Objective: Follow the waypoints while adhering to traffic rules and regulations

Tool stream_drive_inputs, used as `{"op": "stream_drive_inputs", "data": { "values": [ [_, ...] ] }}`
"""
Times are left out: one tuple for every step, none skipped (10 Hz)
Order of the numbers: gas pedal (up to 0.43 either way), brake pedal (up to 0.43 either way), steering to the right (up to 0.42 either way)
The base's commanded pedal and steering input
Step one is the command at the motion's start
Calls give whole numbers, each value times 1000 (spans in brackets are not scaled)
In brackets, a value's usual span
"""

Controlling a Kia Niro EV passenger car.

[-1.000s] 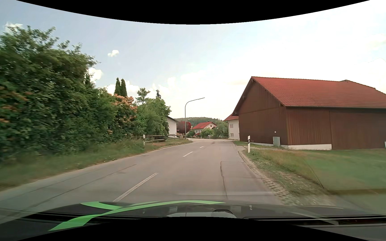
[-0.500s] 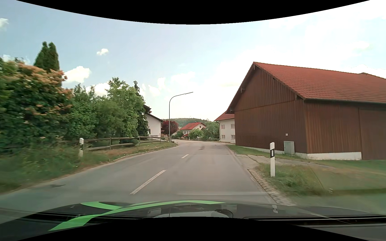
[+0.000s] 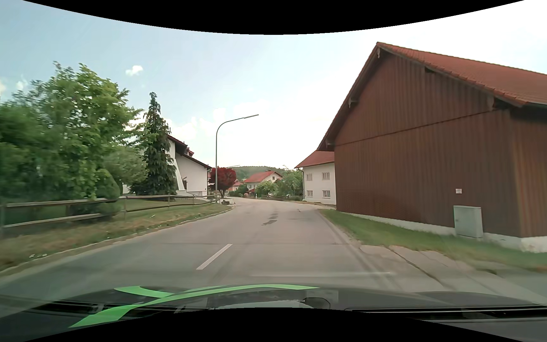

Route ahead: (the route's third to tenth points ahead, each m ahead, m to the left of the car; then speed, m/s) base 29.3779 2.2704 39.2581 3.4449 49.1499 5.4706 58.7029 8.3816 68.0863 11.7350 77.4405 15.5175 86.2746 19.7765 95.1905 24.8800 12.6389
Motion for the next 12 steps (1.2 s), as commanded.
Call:
{"op": "stream_drive_inputs", "data": {
  "values": [
    [98, 0, 10],
    [150, 0, 4],
    [150, 0, -2],
    [150, 0, -3],
    [150, 0, -3],
    [150, 0, -3],
    [150, 0, -5],
    [130, 0, -10],
    [130, 0, -14],
    [118, 0, -21],
    [118, 0, -28],
    [118, 0, -35]
  ]
}}
